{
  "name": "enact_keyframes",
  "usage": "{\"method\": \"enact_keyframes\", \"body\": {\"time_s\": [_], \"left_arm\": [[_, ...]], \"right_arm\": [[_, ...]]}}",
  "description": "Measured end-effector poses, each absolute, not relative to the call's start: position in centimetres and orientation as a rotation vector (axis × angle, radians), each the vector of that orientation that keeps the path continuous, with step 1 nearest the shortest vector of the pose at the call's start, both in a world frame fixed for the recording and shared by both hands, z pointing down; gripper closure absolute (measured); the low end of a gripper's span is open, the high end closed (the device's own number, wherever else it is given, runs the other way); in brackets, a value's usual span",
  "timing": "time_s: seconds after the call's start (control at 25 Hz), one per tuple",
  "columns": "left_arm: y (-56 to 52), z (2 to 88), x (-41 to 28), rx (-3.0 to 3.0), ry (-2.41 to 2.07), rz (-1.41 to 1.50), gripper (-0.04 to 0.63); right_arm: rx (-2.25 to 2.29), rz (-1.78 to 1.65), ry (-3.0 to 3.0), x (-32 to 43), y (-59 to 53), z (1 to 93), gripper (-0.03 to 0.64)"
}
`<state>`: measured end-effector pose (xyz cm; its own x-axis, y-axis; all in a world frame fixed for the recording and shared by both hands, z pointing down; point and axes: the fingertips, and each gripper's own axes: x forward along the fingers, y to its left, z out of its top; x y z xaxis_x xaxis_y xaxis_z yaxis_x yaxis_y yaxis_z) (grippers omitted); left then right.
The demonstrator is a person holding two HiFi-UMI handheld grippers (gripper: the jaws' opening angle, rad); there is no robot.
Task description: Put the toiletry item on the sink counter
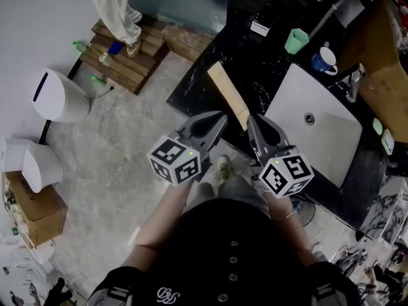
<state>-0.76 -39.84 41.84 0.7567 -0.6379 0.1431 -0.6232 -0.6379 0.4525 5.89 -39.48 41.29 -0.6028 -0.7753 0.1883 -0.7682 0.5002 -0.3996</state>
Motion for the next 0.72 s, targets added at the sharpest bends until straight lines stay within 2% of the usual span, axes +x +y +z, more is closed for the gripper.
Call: {"method": "enact_keyframes", "body": {"time_s": [0.72], "left_arm": [[-39.8, 44.6, -2.5, 2.347, -1.025, -0.060, 0.581]], "right_arm": [[-1.475, -0.765, 2.816, 6.2, -39.7, 44.4, 0.603]]}}
